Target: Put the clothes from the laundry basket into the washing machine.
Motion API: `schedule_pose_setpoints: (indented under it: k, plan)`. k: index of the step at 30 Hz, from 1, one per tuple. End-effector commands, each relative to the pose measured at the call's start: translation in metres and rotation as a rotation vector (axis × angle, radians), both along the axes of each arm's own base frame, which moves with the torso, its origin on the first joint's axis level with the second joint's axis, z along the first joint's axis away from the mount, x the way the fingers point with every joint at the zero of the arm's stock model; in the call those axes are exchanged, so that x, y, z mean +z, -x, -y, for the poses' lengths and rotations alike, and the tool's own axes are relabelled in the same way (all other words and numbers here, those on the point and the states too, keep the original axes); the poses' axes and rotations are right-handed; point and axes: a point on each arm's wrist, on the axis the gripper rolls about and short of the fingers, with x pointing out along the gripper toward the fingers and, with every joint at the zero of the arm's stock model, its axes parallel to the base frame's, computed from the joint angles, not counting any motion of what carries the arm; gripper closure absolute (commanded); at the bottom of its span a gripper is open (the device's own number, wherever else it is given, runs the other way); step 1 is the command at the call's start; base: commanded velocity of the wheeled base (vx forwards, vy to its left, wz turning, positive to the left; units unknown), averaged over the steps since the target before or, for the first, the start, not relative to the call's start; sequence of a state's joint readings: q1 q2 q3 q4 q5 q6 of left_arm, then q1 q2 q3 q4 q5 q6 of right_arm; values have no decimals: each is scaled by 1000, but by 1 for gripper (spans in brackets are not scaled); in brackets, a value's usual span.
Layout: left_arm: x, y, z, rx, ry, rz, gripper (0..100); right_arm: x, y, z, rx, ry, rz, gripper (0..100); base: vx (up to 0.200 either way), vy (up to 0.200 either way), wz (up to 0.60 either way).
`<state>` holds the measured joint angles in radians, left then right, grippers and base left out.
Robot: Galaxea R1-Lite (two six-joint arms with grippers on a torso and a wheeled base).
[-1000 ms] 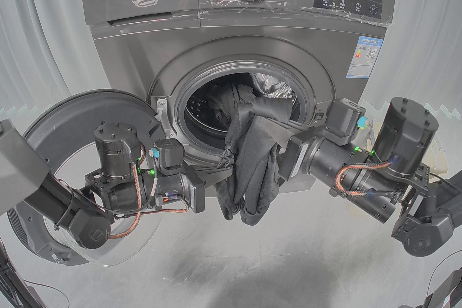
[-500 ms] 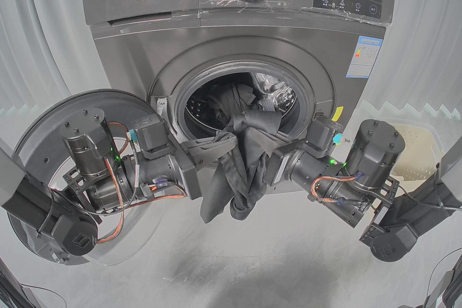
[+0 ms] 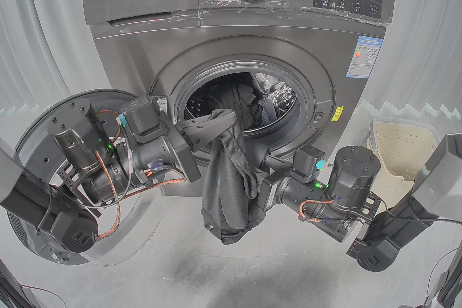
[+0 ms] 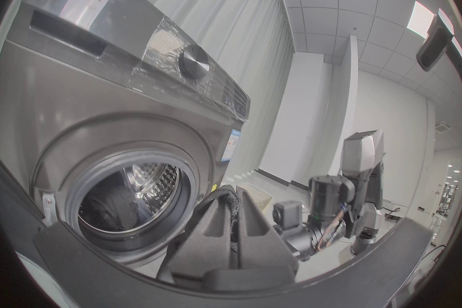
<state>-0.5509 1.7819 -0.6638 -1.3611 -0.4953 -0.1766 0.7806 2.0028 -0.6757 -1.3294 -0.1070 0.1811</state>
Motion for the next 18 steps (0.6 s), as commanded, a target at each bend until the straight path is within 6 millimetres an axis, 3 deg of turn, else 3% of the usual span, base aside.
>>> schedule_pose_setpoints:
  k: [1,11,18]
  plan:
    - [9,-5,2,31,28,28,100,-20,-2,-2,-2,26,-19,0,0,0,0]
    - [16,-29,13,147,82,49,100,-47,6,17,-24,111,-44,0,0,0,0]
    - [18,-32,16,151,90,58,100,-61,5,35,-62,171,-88,0,0,0,0]
